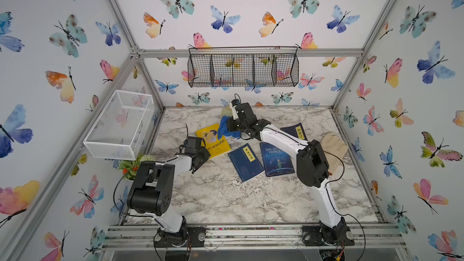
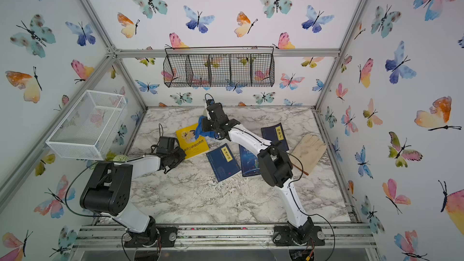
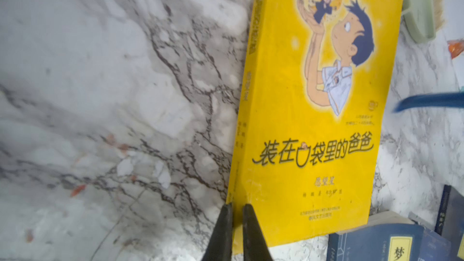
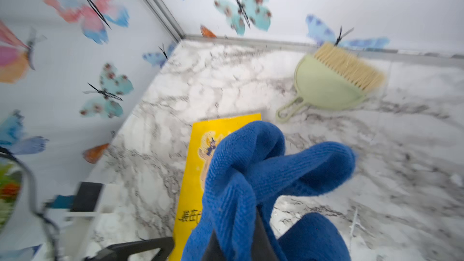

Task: Wipe the cover of the book
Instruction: Wipe the dirt from the cover of the book, then place the cleaning item at the center of the board.

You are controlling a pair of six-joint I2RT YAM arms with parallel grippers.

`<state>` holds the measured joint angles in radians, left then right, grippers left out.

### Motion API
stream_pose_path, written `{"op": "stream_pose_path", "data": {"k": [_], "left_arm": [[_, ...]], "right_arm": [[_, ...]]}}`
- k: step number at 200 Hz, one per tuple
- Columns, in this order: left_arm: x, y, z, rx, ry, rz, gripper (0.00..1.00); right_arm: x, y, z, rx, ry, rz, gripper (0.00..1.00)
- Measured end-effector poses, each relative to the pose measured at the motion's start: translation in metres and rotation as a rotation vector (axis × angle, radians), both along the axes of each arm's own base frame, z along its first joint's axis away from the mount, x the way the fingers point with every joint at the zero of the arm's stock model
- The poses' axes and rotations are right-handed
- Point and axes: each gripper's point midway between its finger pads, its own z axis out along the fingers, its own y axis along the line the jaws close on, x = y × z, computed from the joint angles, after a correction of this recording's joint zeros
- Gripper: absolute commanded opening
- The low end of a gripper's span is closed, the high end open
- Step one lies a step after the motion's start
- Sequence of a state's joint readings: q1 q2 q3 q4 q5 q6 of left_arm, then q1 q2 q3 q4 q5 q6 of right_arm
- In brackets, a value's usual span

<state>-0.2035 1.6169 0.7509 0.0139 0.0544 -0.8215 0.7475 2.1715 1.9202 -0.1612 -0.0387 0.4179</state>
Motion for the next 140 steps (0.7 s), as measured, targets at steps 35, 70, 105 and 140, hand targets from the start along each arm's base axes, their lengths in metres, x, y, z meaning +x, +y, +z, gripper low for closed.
{"op": "stream_pose_path", "data": {"k": [35,70,105,140], "left_arm": [[-0.013,-0.029,0.01,0.057,-0.002,-0.093,0.21],[-0.012,-0.075,0.041,0.126,-0.065,-0.206,0.22],[-0.008,-0.127,0.082,0.147,-0.167,-0.3,0.23],[-0.007,-0.173,0.092,0.158,-0.212,-0.389,0.23]], "right_arm": [[0.01,-0.061,0.05,0.033,-0.066,-0.091,0.04],[0.029,-0.16,0.012,-0.058,0.011,-0.268,0.05],[0.019,-0.271,-0.019,-0.12,0.134,-0.483,0.07],[-0.019,-0.335,-0.006,-0.131,0.145,-0.635,0.09]]}}
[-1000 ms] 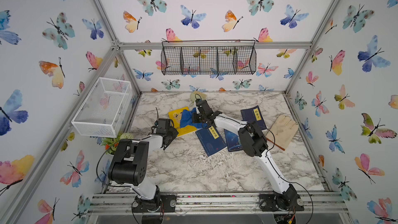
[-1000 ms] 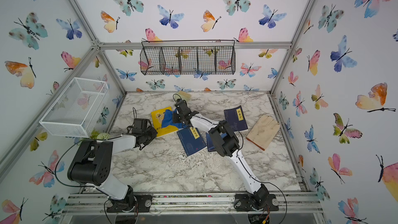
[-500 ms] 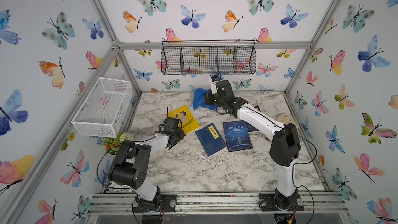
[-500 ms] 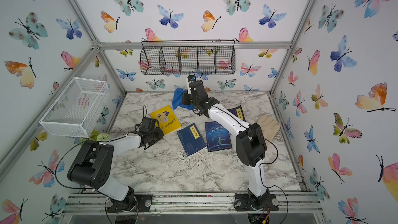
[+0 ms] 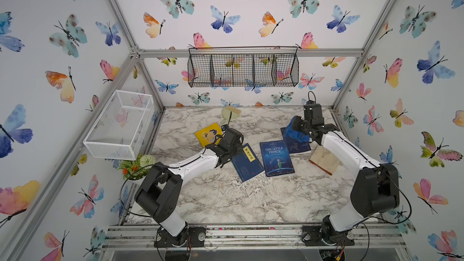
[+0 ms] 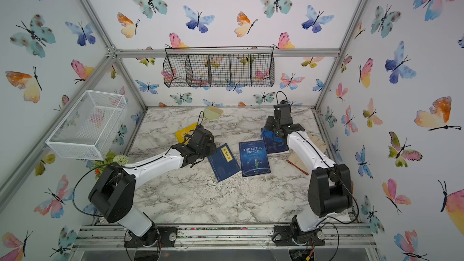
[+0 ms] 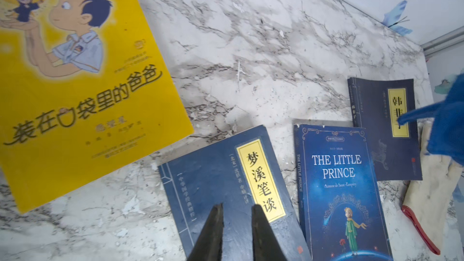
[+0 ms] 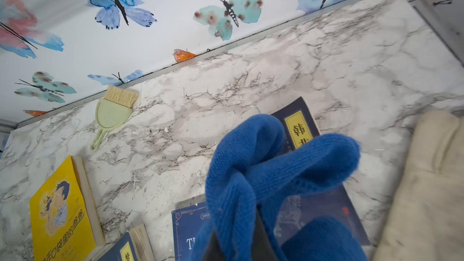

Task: Wipe the cover of the book
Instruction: Place the cleaning item at the center of the board.

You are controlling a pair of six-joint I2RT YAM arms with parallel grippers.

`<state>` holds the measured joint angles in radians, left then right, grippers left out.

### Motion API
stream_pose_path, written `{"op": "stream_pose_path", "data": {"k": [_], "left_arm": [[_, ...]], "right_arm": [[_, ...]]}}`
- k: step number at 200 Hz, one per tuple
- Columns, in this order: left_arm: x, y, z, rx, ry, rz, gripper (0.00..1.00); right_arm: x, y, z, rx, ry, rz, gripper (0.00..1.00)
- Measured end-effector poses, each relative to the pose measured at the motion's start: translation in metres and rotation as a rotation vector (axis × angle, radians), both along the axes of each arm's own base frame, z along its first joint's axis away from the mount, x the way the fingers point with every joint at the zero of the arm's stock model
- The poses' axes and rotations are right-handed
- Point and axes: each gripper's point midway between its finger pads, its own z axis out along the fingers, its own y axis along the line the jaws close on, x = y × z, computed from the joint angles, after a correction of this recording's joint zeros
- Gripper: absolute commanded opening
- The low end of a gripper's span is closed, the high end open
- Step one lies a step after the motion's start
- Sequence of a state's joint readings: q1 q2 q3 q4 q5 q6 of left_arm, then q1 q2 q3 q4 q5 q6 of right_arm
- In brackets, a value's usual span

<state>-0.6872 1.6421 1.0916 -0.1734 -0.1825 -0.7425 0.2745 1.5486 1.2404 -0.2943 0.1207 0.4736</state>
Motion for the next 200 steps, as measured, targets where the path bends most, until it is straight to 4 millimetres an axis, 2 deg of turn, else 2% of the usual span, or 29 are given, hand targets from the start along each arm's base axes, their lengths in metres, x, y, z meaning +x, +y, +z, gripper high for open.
{"op": "stream_pose_path", "data": {"k": [22,41,65,84,112,142,150,166,179,200], "left_arm": [[-0.002,-0.016,-0.012,0.026,0.014,-0.037,0.23],[-0.005,-0.021,-0.024,0.05,0.035,-0.055,0.23],[-0.006,-0.018,-0.028,0.062,0.043,-0.054,0.23],[-0.006,-0.017,-0.029,0.065,0.043,-0.053,0.23],[-0.006,-0.017,-0.03,0.071,0.042,-0.059,0.23],[0.001,-0.022,-0.03,0.057,0.043,-0.078,0.23],[0.003,-0.023,-0.031,0.053,0.045,-0.081,0.22],[0.006,-0.024,-0.033,0.042,0.051,-0.087,0.22],[0.007,-0.023,-0.035,0.039,0.057,-0.09,0.22],[0.008,-0.023,-0.034,0.032,0.057,-0.095,0.23]], "right_arm": [[-0.021,-0.012,-0.002,-0.038,0.001,-0.035,0.09],[-0.032,-0.02,-0.022,-0.069,0.056,-0.06,0.09],[-0.046,-0.038,-0.05,-0.088,0.144,-0.123,0.09],[-0.061,-0.071,-0.065,-0.065,0.186,-0.217,0.1],[-0.096,-0.128,-0.079,-0.053,0.228,-0.389,0.1],[-0.112,-0.148,-0.102,-0.054,0.297,-0.46,0.12],[-0.115,-0.151,-0.113,-0.052,0.328,-0.47,0.19],[-0.12,-0.153,-0.133,-0.05,0.392,-0.48,0.41],[-0.122,-0.154,-0.144,-0.044,0.428,-0.484,0.68],[-0.123,-0.154,-0.141,-0.028,0.42,-0.486,0.81]]}}
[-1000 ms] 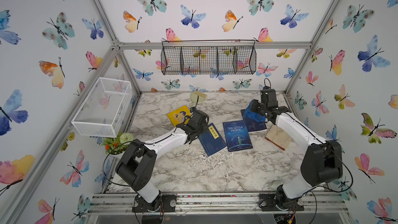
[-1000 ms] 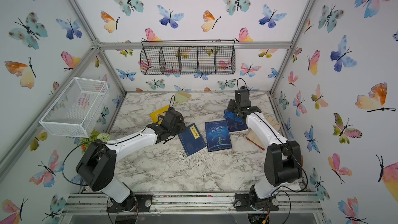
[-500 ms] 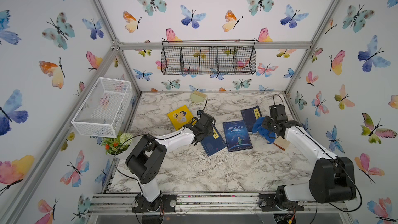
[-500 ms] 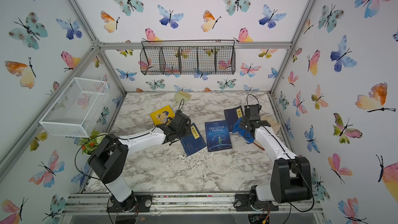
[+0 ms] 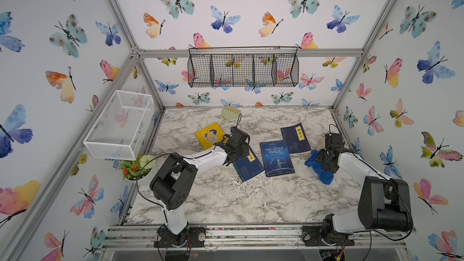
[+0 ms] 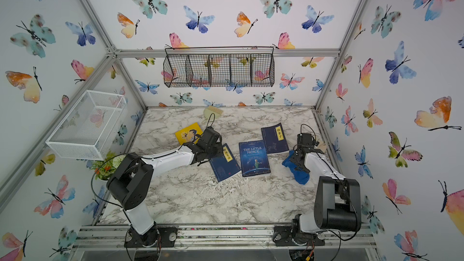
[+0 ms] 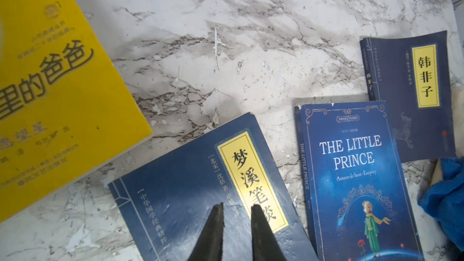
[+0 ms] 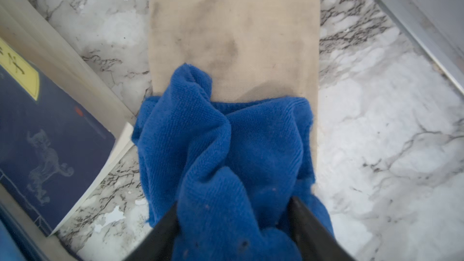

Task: Wipe the cover of the book
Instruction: Place the cleaning item at the center of the board.

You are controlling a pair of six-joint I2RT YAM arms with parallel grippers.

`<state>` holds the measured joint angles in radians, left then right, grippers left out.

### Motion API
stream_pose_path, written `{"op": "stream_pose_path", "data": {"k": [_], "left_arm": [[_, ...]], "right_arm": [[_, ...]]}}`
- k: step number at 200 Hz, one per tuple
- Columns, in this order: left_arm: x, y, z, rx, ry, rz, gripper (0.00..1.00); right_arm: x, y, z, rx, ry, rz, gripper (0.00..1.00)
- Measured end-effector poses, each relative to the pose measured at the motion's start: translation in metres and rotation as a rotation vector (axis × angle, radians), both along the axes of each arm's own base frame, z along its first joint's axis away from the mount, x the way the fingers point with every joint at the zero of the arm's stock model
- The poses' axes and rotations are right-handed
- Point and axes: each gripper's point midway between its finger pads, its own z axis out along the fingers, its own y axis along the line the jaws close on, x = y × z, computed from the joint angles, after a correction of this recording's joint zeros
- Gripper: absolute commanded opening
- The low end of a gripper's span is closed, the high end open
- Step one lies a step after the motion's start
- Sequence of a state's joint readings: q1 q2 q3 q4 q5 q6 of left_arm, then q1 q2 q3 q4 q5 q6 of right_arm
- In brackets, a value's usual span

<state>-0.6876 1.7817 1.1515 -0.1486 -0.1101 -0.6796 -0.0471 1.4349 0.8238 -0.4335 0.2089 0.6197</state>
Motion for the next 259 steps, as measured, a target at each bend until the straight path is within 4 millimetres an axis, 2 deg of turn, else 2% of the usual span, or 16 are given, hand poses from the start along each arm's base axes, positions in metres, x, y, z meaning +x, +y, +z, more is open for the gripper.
{"op": "stream_pose_path", "data": {"k": [28,71,84,111,120,130,152,179,217,239,259], "left_arm": [[-0.001,0.002,-0.004,-0.002,0.001,-0.001,0.22],[-0.009,0.01,-0.018,0.019,0.03,0.002,0.23],[-0.011,0.012,-0.019,0.022,0.033,0.002,0.35],[-0.012,0.007,-0.013,-0.01,0.023,-0.017,0.63],[-0.014,0.0,-0.011,-0.036,0.013,-0.04,0.69],[-0.016,-0.006,-0.009,-0.061,0.004,-0.059,0.71],[-0.028,-0.04,0.0,-0.151,-0.023,-0.16,0.72],[-0.045,-0.109,0.017,-0.297,-0.075,-0.341,0.72],[-0.072,-0.191,0.018,-0.391,-0.091,-0.546,0.72],[-0.084,-0.223,0.019,-0.427,-0.102,-0.62,0.72],[-0.092,-0.241,0.019,-0.449,-0.104,-0.664,0.72]], "right_arm": [[0.007,0.001,0.02,0.005,-0.061,0.003,0.87],[0.036,0.004,0.058,0.022,-0.167,0.016,0.89],[0.039,0.005,0.057,0.027,-0.172,0.019,0.89],[0.035,0.011,0.036,0.06,-0.106,0.034,0.89],[0.031,0.012,0.03,0.065,-0.091,0.036,0.89],[0.027,0.012,0.025,0.067,-0.083,0.038,0.89],[0.019,0.014,0.016,0.118,-0.067,0.041,0.89],[0.018,0.018,0.013,0.172,-0.065,0.048,0.91],[0.021,0.023,0.019,0.204,-0.095,0.065,0.91],[0.021,0.027,0.025,0.227,-0.123,0.078,0.91],[0.021,0.029,0.025,0.245,-0.13,0.084,0.91]]}}
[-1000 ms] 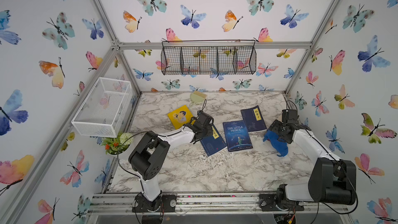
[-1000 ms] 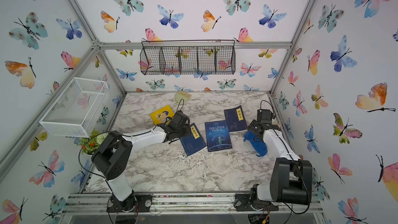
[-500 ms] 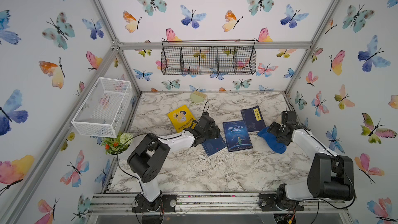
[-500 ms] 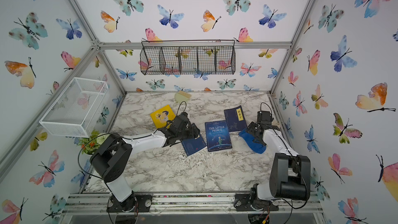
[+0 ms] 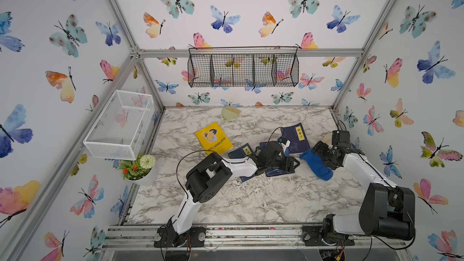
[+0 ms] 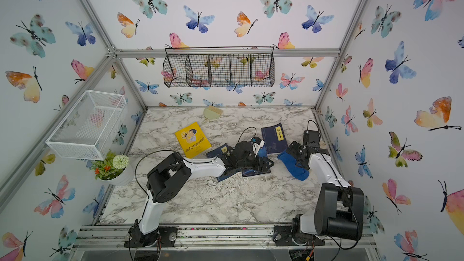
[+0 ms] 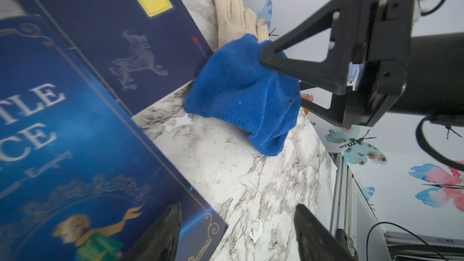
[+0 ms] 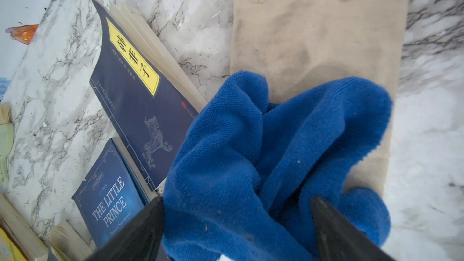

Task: Wipe the cover of the book
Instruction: Place the cleaning item at the center of the board.

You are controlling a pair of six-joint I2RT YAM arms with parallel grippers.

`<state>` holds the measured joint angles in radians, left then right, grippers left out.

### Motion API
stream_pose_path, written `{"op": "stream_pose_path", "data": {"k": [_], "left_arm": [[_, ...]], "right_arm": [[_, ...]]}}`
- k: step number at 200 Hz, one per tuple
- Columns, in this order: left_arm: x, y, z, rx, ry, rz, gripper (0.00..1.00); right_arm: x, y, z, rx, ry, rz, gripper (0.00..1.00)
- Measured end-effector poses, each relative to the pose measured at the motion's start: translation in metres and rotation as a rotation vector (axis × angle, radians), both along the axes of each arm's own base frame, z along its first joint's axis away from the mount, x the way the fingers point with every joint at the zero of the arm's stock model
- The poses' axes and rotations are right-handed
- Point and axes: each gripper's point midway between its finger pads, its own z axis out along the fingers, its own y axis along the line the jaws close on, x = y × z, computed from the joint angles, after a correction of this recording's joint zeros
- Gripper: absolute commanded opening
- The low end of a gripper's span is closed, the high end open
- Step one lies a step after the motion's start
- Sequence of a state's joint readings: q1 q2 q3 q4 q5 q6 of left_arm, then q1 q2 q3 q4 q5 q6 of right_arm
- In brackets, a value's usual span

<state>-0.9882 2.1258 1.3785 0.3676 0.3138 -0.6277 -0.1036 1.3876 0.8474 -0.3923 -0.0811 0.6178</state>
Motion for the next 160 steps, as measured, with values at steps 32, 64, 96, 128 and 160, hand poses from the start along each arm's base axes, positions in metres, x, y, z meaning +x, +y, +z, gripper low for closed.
{"op": "stream_pose_path", "data": {"k": [32,64,96,128,160], "left_arm": [[0.003,-0.016,-0.002,-0.026,0.004,-0.022,0.71],[0.006,-0.023,-0.01,-0.031,0.026,-0.029,0.71],[0.007,-0.026,-0.012,-0.035,0.032,-0.036,0.71],[0.01,-0.031,-0.001,-0.055,0.018,-0.037,0.71],[0.012,-0.036,0.006,-0.073,0.008,-0.041,0.71]], "right_arm": [[-0.002,-0.003,0.003,0.006,-0.005,-0.008,0.91],[-0.003,-0.005,0.031,-0.011,-0.086,-0.016,0.91],[0.002,-0.005,0.044,-0.008,-0.116,-0.011,0.91],[0.0,-0.003,0.042,0.0,-0.108,-0.007,0.91],[-0.004,-0.001,0.038,0.011,-0.09,-0.002,0.91]]}}
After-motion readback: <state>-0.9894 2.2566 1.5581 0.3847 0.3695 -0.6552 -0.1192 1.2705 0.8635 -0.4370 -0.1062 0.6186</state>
